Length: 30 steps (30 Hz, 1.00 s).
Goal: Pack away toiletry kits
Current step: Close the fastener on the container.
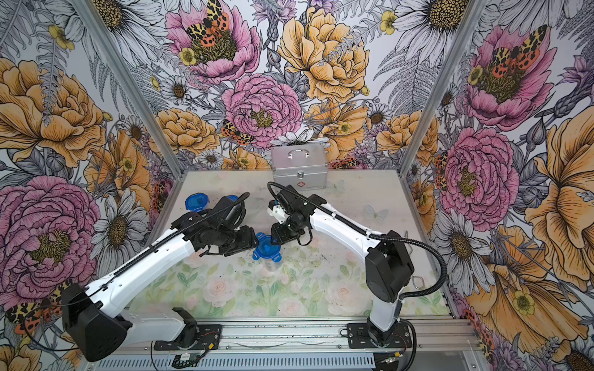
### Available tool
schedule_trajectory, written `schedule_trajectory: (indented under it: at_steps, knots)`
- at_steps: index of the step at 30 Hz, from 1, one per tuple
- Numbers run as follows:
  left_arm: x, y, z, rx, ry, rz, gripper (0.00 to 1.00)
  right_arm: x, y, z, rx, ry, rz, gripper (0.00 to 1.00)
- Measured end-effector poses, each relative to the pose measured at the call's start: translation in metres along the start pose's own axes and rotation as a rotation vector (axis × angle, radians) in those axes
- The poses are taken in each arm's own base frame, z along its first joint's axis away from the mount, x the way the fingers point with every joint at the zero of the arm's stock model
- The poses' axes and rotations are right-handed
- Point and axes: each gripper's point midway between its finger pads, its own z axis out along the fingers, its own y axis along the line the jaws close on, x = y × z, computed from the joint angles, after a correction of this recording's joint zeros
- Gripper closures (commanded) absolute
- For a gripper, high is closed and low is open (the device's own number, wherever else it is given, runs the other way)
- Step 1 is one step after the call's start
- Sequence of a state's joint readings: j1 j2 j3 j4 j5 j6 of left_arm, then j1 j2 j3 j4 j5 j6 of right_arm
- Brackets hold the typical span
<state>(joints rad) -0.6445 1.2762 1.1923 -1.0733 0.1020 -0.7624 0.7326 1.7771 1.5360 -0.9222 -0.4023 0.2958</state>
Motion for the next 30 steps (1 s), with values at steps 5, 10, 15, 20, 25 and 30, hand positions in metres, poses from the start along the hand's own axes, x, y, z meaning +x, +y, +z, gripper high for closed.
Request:
schedule_trajectory:
  at_steps: [5,10,15,20,25,30]
  knots:
    - [0.011,-0.009,0.000,0.011,0.018,-0.005,0.43,0.000,0.000,0.000,0.000,0.000,0.000,0.59]
    - [0.014,-0.008,0.005,0.008,0.025,-0.029,0.45,0.000,0.000,0.000,0.000,0.000,0.000,0.59]
    - [0.013,-0.010,0.014,0.000,0.037,-0.033,0.47,0.000,0.000,0.000,0.000,0.001,0.000,0.59]
    - [0.013,-0.013,0.022,0.002,0.050,-0.036,0.51,0.001,0.000,0.000,-0.003,0.002,-0.001,0.59]
    - [0.017,-0.010,0.030,0.002,0.062,-0.051,0.51,0.001,0.000,0.000,-0.004,0.002,-0.004,0.59]
    - [0.019,-0.012,0.032,0.008,0.066,-0.050,0.52,0.001,0.001,0.000,-0.010,0.004,-0.009,0.59]
